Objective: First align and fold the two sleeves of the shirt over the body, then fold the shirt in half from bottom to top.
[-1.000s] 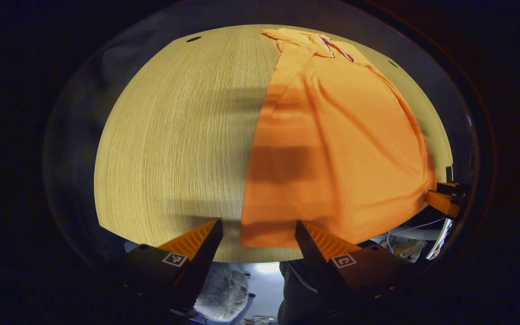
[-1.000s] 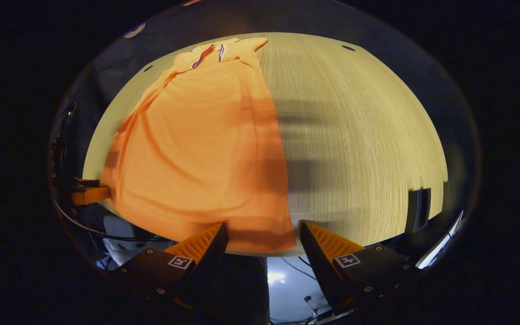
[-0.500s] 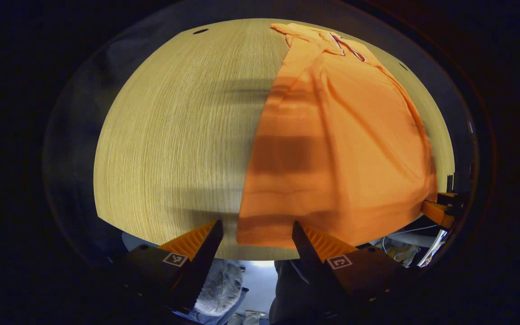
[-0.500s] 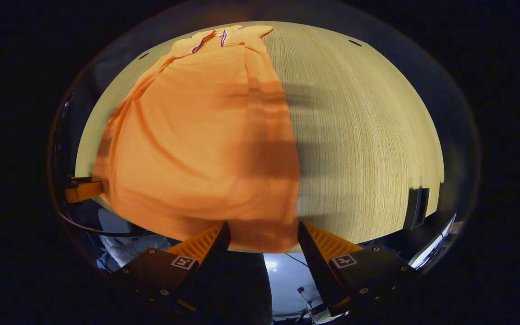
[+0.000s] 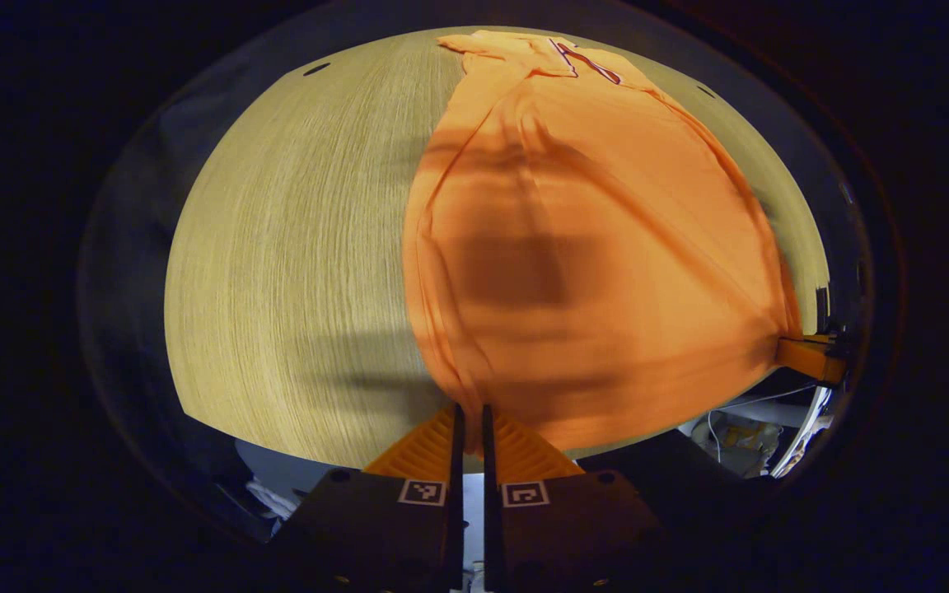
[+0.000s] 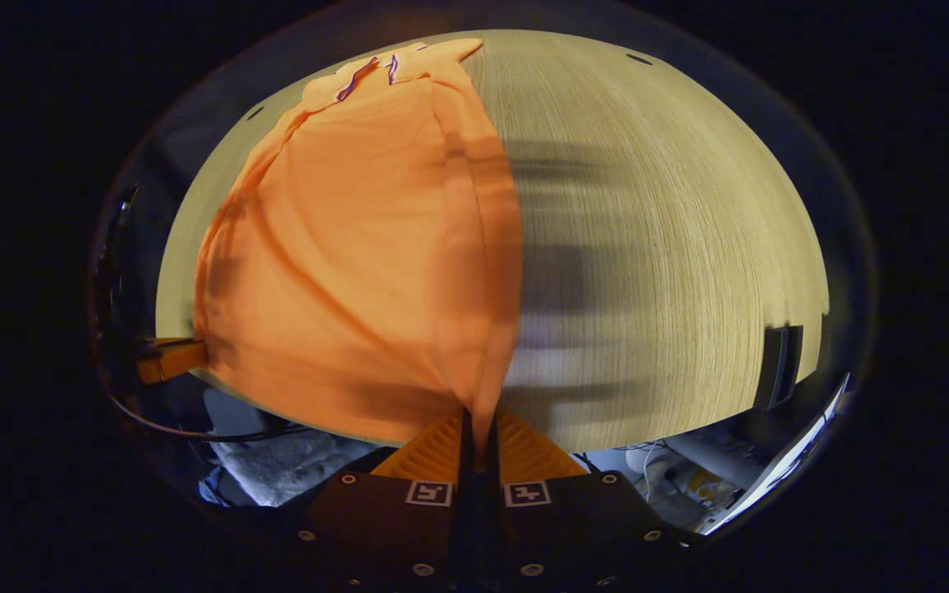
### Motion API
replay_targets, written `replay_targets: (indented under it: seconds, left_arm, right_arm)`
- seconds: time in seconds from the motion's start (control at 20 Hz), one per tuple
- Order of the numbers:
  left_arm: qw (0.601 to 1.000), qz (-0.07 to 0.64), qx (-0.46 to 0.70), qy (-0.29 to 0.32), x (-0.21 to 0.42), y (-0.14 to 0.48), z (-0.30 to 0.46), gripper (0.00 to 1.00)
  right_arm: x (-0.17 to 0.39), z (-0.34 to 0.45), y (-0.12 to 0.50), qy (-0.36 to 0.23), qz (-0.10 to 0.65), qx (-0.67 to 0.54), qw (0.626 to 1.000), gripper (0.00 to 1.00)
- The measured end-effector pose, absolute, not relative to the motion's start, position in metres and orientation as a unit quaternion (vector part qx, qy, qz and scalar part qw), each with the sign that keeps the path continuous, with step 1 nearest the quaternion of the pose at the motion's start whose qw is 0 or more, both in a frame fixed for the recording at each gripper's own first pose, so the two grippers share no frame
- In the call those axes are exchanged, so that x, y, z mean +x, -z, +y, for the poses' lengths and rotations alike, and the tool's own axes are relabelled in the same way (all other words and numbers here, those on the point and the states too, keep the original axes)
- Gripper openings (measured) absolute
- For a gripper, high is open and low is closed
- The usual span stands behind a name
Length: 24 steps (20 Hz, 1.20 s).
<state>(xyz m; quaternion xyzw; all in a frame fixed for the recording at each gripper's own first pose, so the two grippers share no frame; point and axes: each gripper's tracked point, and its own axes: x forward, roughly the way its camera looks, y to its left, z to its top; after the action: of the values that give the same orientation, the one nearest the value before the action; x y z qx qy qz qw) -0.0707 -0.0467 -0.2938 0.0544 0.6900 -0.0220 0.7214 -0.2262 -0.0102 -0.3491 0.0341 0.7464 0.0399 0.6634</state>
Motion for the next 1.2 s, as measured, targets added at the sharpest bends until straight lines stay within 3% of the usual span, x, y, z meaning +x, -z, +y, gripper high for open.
replay_targets:
  seconds: [0.15, 0.25, 0.55, 0.6, 0.65, 1.2]
  left_arm:
    - [0.723, 0.688, 0.050, 0.026, -0.070, 0.294, -0.049, 0.10]
    - [0.734, 0.678, 0.026, 0.032, -0.066, 0.293, -0.052, 0.01]
    - [0.727, 0.686, -0.013, 0.017, -0.071, 0.292, -0.058, 0.00]
    - [0.738, 0.675, -0.015, 0.015, -0.066, 0.292, -0.056, 0.01]
    - [0.731, 0.682, -0.009, 0.014, -0.073, 0.293, -0.053, 0.01]
    - [0.764, 0.643, -0.028, 0.044, -0.037, 0.242, -0.065, 0.01]
  right_arm:
    - [-0.223, -0.004, 0.345, -0.041, 0.753, 0.062, 0.653, 0.08]
    - [-0.224, -0.003, 0.347, -0.053, 0.757, 0.055, 0.649, 0.08]
    - [-0.227, 0.010, 0.346, -0.075, 0.756, 0.069, 0.646, 0.08]
    - [-0.226, 0.013, 0.340, -0.077, 0.756, 0.080, 0.645, 0.01]
    - [-0.227, 0.011, 0.337, -0.078, 0.759, 0.079, 0.642, 0.01]
    - [-0.184, -0.002, 0.318, -0.065, 0.726, 0.081, 0.680, 0.00]
